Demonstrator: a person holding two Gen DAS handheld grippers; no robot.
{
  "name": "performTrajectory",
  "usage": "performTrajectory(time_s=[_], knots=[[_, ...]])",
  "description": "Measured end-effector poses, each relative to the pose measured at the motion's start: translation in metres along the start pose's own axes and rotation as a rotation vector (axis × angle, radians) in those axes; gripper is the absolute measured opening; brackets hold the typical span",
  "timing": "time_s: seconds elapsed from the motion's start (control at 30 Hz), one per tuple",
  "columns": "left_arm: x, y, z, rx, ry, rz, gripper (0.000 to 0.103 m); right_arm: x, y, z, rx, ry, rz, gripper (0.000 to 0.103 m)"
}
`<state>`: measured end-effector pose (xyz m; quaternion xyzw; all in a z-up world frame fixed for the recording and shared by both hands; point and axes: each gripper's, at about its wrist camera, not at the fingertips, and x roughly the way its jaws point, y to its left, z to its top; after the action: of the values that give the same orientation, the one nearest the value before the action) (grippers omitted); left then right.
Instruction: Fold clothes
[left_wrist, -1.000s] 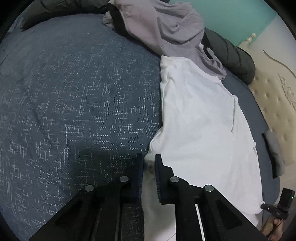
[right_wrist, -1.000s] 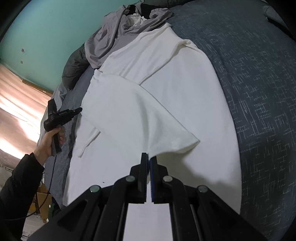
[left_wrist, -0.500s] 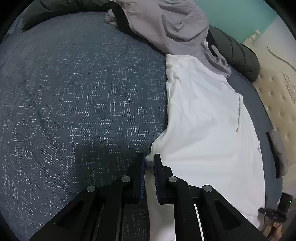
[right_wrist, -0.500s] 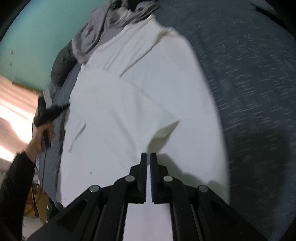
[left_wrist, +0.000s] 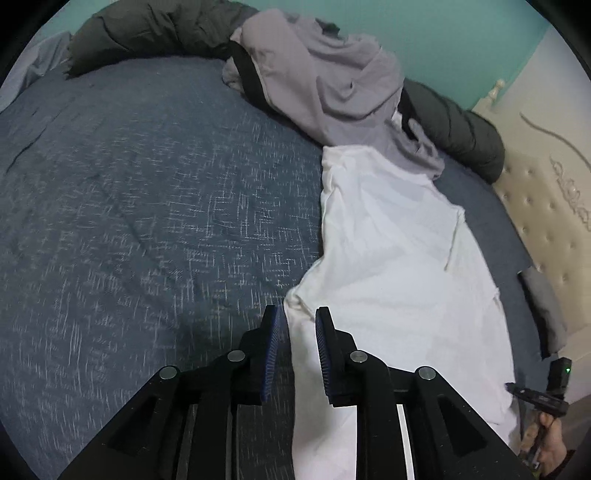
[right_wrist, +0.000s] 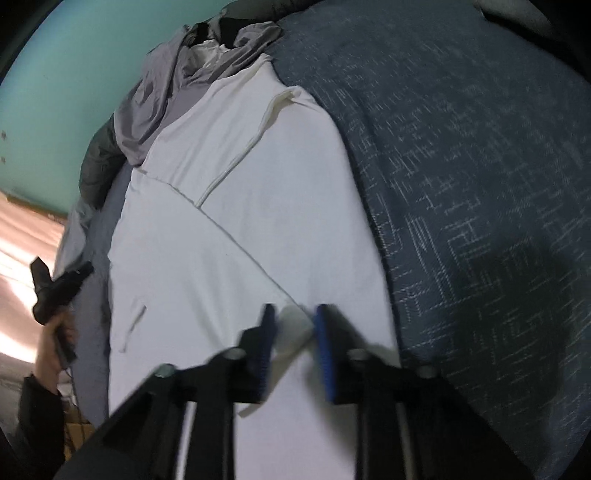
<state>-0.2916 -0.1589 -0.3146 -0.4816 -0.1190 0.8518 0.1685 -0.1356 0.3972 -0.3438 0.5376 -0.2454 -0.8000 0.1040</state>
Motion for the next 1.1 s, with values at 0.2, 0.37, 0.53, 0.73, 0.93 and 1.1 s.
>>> performTrajectory(time_s=[0.2, 0.37, 0.53, 0.73, 0.93, 1.1], knots=[[-0.009, 0.007, -0.018, -0.026, -0.026, -0.026, 0.022, -0.013, 0.004, -0.004, -0.067, -0.061, -0.038, 0.003], [-0.01, 0.014, -0.034, -0.074, -0.038, -0.047, 0.022, -0.008, 0.007, -0.002, -0.101, -0.059, -0.081, 0.003], [-0.009, 0.019, -0.049, -0.112, -0.047, -0.061, 0.023, -0.011, 0.001, 0.006, -0.086, -0.052, -0.176, 0.003], [-0.002, 0.027, -0.058, -0.111, -0.058, -0.042, 0.027, -0.02, 0.027, 0.035, -0.15, -0.091, -0.178, 0.004], [0.001, 0.029, -0.059, -0.094, -0.082, -0.049, 0.033, 0.026, 0.098, 0.084, -0.265, -0.041, -0.022, 0.02], [0.013, 0.036, -0.051, -0.117, -0.079, -0.063, 0.041, 0.079, 0.174, 0.128, -0.387, 0.008, 0.054, 0.035]])
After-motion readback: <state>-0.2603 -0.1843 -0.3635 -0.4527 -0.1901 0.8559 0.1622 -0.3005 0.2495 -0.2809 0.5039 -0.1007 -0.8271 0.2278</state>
